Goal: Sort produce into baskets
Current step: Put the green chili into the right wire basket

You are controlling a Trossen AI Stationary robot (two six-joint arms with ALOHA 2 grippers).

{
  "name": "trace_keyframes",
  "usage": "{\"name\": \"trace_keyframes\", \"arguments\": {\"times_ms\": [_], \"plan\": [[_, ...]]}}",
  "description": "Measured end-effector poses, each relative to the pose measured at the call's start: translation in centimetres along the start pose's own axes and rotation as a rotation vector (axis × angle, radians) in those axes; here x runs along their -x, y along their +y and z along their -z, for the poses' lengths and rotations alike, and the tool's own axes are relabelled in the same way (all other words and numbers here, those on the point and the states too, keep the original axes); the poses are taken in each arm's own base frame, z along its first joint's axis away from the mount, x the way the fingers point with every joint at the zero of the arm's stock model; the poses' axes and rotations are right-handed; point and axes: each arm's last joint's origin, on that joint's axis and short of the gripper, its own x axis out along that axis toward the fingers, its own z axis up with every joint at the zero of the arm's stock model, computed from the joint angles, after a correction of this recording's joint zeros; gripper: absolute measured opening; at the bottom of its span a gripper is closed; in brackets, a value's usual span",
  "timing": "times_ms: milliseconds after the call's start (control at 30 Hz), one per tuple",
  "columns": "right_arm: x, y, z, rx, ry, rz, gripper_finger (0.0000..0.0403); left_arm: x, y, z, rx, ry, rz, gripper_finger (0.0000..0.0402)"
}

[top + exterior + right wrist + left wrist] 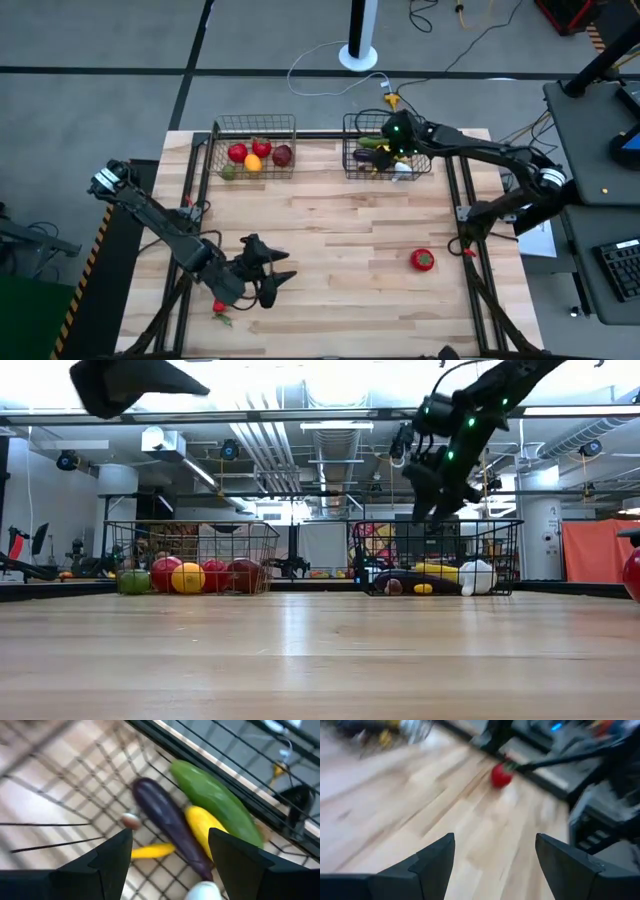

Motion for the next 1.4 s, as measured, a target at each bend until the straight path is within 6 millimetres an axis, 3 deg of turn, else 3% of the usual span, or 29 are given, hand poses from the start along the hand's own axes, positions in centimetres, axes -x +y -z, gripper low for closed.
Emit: {"name": "trace_keyframes", "arguments": {"times_ms": [200, 367, 633, 767, 1000, 1167, 1400], "plan": [[3.1, 2.8, 0.1, 0.051, -0.092, -0.096, 0.0247, 0.3, -0.3, 0.1, 0.079, 0.266, -0.247, 0.0255], [5.4, 5.4, 0.9, 0.104, -0.137, -0.185, 0.0249, 0.8, -1.3, 1.3, 0.102, 0.501, -0.471, 0.0255], [7.0, 9.0, 2.5, 0.181, -0.134, -0.299, 0.0249, 0.2, -3.7, 3.1, 0.128, 0.799, -0.717, 0.0255], [7.4, 10.1, 3.1, 0.213, -0.130, -0.331, 0.0247, -0.2, -5.5, 4.2, 0.009, 0.940, -0.638, 0.0255], [7.5, 10.6, 3.3, 0.221, -0.132, -0.339, 0.0247, 1.2, -9.0, 8.0, -0.435, 1.155, -0.354, 0.0255], [7.5, 10.6, 3.3, 0.221, -0.137, -0.331, 0.0249, 3.0, -9.2, 11.2, -0.565, 1.206, -0.341, 0.0255], [7.5, 10.6, 3.2, 0.219, -0.149, -0.336, 0.0249, 3.9, -8.5, 12.7, -0.648, 1.189, -0.364, 0.0255]]}}
